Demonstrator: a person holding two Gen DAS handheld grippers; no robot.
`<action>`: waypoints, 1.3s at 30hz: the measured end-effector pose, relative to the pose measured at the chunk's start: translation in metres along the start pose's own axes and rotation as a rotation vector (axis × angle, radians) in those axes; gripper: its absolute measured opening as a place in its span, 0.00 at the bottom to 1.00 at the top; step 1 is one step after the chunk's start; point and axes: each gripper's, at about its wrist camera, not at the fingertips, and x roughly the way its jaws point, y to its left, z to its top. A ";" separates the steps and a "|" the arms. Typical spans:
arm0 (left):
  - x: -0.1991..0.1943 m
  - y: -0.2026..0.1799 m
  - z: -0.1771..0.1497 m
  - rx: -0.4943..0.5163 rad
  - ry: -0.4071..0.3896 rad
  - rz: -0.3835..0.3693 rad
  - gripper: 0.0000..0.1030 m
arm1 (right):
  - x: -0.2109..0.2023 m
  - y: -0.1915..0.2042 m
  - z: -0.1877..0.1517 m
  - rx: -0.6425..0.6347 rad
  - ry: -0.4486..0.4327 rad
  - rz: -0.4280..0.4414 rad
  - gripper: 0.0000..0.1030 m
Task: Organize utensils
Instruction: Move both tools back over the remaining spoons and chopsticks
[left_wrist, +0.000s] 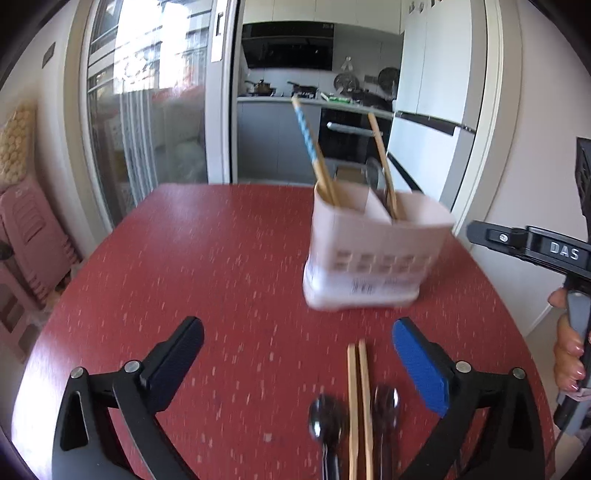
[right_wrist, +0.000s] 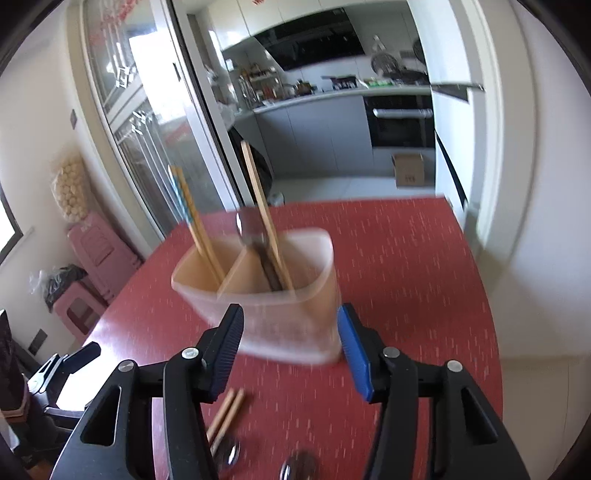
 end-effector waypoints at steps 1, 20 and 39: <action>-0.002 0.000 -0.008 0.002 0.012 0.008 1.00 | -0.002 -0.001 -0.007 0.012 0.017 0.000 0.59; 0.008 0.022 -0.098 -0.046 0.253 0.050 1.00 | -0.015 -0.011 -0.137 0.163 0.319 -0.094 0.66; 0.038 0.012 -0.099 -0.007 0.322 0.042 1.00 | -0.018 -0.002 -0.152 0.130 0.339 -0.127 0.66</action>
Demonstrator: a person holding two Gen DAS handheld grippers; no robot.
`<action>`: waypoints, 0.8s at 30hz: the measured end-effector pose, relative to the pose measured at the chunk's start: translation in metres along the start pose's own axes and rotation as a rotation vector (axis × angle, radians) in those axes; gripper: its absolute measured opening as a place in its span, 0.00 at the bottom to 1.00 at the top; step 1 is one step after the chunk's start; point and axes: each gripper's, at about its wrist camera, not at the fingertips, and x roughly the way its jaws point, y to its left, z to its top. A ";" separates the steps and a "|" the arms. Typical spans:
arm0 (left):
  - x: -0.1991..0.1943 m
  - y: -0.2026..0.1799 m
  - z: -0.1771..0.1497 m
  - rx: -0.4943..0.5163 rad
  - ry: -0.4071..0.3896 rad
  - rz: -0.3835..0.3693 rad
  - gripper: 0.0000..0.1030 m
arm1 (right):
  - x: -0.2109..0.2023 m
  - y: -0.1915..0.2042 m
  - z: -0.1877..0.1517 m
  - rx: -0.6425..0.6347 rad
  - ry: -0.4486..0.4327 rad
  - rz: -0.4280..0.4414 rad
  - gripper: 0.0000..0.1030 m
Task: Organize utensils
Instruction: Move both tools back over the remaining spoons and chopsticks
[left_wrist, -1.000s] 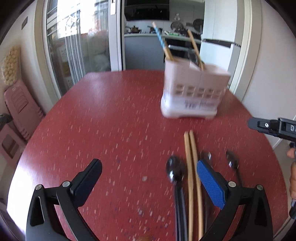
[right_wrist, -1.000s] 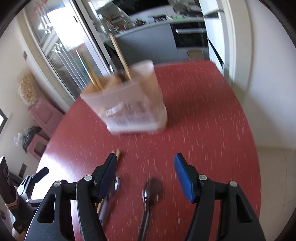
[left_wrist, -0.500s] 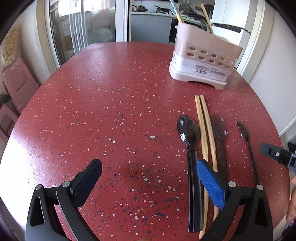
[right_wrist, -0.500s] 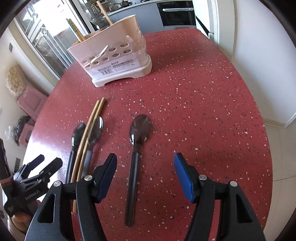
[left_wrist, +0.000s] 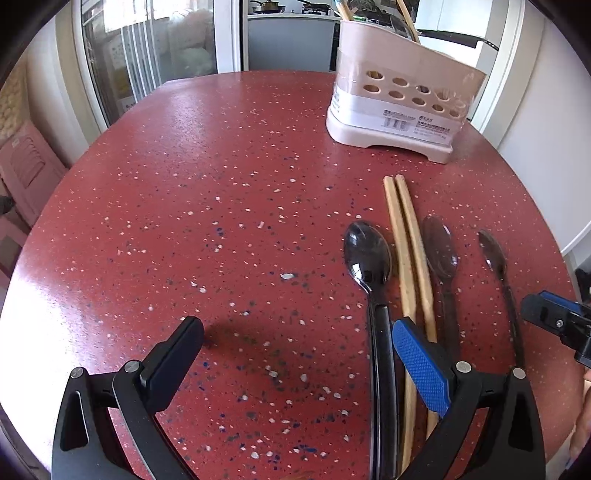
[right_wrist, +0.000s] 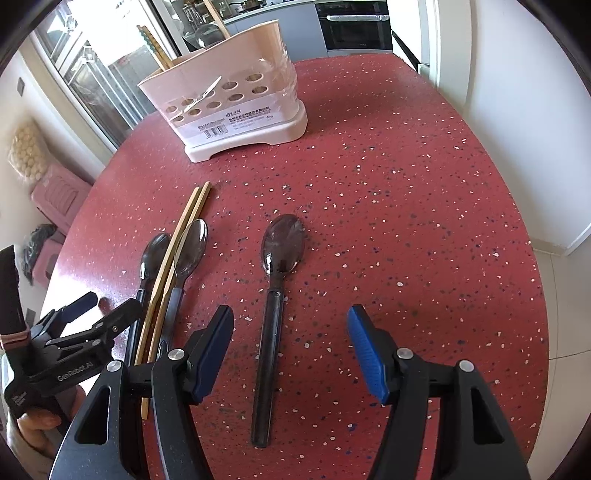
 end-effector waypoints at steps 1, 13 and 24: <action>0.000 0.001 0.000 -0.002 -0.005 0.013 1.00 | 0.000 0.000 0.000 0.000 0.001 0.000 0.66; -0.001 0.017 0.008 0.004 -0.008 0.031 1.00 | 0.007 0.005 0.004 -0.024 0.022 -0.027 0.66; -0.012 0.012 0.006 0.047 -0.004 -0.042 1.00 | 0.016 0.009 0.010 -0.050 0.060 -0.061 0.66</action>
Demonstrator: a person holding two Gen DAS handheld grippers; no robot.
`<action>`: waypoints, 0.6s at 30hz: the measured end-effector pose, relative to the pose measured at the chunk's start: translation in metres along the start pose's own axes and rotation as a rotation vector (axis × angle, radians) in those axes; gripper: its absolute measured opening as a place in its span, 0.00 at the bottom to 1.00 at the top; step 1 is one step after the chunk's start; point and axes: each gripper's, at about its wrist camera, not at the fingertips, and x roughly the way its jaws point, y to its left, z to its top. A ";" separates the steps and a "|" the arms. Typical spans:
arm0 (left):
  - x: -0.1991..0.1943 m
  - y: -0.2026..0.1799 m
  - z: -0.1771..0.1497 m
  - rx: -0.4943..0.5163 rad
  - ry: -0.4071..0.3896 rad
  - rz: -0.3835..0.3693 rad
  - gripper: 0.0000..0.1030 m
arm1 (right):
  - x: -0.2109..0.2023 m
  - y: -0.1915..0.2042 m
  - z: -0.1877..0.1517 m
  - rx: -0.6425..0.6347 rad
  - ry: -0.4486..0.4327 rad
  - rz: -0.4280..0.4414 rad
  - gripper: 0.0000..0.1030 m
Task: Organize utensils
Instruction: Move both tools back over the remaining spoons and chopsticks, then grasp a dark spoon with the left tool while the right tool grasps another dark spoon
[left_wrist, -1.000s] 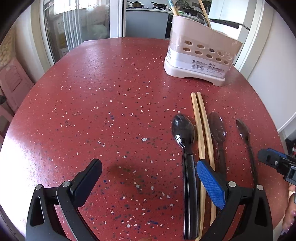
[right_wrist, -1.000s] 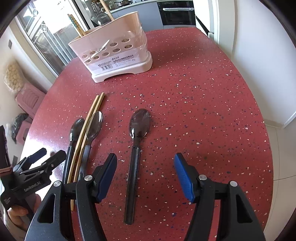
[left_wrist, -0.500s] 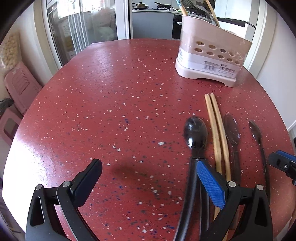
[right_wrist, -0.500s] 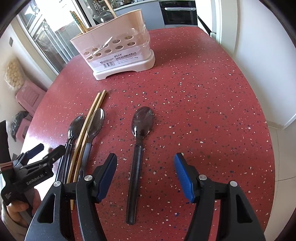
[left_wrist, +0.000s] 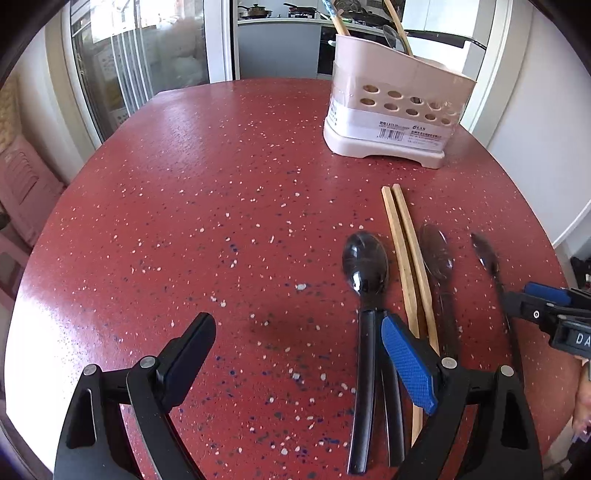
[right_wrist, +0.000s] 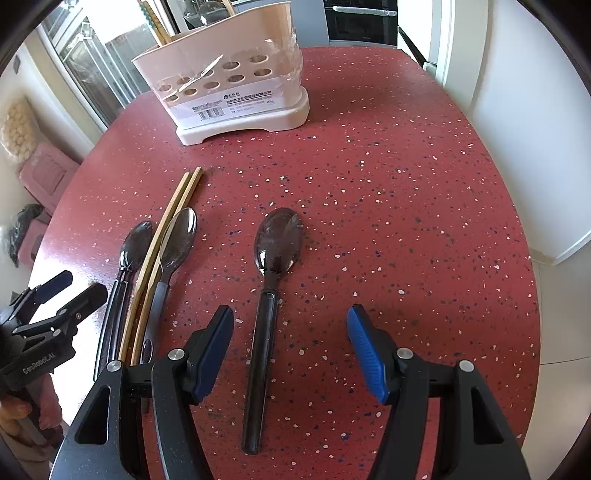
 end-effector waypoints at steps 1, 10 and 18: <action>0.000 0.000 -0.002 0.000 0.003 -0.005 1.00 | 0.000 0.000 0.000 0.000 -0.001 0.001 0.66; -0.001 -0.006 -0.016 0.078 0.019 0.011 1.00 | 0.000 -0.001 -0.003 0.005 -0.002 0.007 0.66; 0.000 0.005 -0.018 0.070 0.026 0.029 1.00 | 0.000 0.001 -0.003 -0.009 0.001 -0.003 0.66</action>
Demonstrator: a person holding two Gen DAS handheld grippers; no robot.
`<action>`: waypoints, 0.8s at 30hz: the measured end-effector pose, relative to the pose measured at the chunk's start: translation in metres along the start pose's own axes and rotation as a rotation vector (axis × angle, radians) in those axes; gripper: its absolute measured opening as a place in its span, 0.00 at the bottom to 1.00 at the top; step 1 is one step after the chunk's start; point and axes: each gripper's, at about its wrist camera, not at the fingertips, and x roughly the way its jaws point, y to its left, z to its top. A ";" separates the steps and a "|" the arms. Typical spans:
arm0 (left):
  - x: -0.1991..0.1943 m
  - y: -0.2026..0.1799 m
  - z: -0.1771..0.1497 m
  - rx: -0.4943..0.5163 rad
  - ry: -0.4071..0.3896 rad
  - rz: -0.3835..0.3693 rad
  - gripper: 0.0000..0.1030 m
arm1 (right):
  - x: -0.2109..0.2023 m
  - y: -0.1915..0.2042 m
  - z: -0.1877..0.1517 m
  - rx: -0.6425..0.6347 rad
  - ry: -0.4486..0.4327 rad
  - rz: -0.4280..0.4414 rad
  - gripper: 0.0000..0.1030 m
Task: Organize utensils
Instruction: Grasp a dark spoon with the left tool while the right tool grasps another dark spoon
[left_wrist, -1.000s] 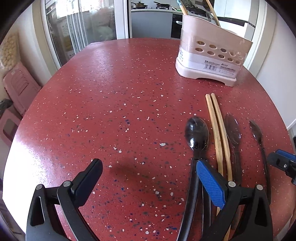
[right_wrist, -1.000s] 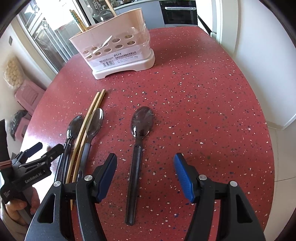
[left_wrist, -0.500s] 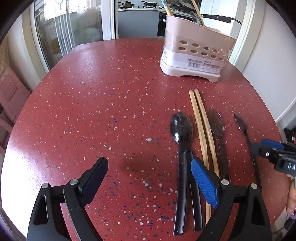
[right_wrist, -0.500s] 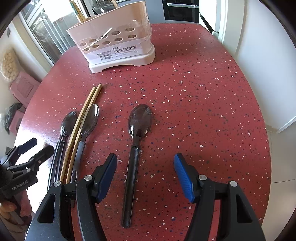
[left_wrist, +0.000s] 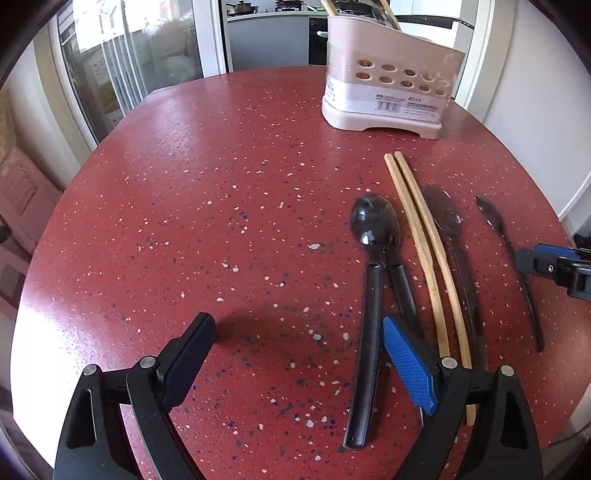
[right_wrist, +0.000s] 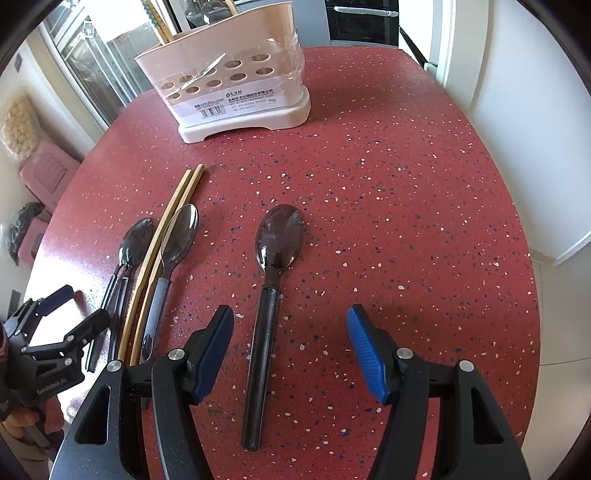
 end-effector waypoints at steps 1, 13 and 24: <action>0.001 -0.001 0.002 0.007 0.000 0.006 1.00 | 0.000 0.001 0.000 -0.004 0.003 -0.005 0.66; 0.016 -0.017 0.037 0.121 0.076 -0.042 1.00 | 0.016 0.018 0.027 -0.076 0.106 -0.088 0.57; 0.017 -0.042 0.055 0.253 0.181 -0.133 0.63 | 0.016 0.026 0.039 -0.135 0.192 -0.108 0.19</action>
